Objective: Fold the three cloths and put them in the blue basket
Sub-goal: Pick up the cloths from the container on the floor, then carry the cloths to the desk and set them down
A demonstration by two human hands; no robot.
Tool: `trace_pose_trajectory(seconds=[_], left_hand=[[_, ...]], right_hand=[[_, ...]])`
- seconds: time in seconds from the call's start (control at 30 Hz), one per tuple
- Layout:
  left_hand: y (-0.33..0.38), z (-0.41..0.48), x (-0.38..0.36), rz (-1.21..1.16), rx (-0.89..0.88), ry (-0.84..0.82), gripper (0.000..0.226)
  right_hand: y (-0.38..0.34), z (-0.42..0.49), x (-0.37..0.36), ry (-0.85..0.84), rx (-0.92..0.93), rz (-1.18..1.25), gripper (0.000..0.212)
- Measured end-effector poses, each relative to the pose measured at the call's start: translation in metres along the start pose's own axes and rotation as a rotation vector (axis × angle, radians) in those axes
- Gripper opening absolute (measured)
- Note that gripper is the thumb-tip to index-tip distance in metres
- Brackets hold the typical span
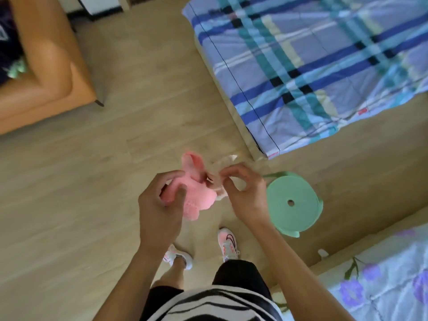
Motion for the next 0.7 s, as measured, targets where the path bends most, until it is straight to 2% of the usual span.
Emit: trace_pose_trajectory(seconds=[0.2, 0.3, 0.5, 0.7], left_hand=[[0.009, 0.027, 0.119, -0.328, 0.010, 0.208, 0.034], [0.003, 0.035, 0.180, -0.418, 0.021, 0.233, 0.039], [-0.010, 0.041, 0.307, -0.367, -0.098, 0.236, 0.059], [-0.049, 0.039, 0.428, -0.231, -0.078, 0.480, 0.053]], right_hand=[[-0.117, -0.036, -0.104, -0.211, 0.055, 0.168, 0.034], [-0.169, -0.055, -0.160, -0.322, 0.136, 0.210, 0.041], [-0.247, -0.083, -0.286, -0.576, 0.240, 0.101, 0.038], [-0.303, -0.113, -0.418, -0.876, 0.303, 0.064, 0.030]])
Point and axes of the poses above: each hand's wrist, its own z-axis towards the middle knuckle, its own x-axis out of the back of the hand, y = z × x, the point moved 4 cm from there along z, towards the middle knuckle, and after that the axes turned 11 degrees about -x, right-handed, at the moved point
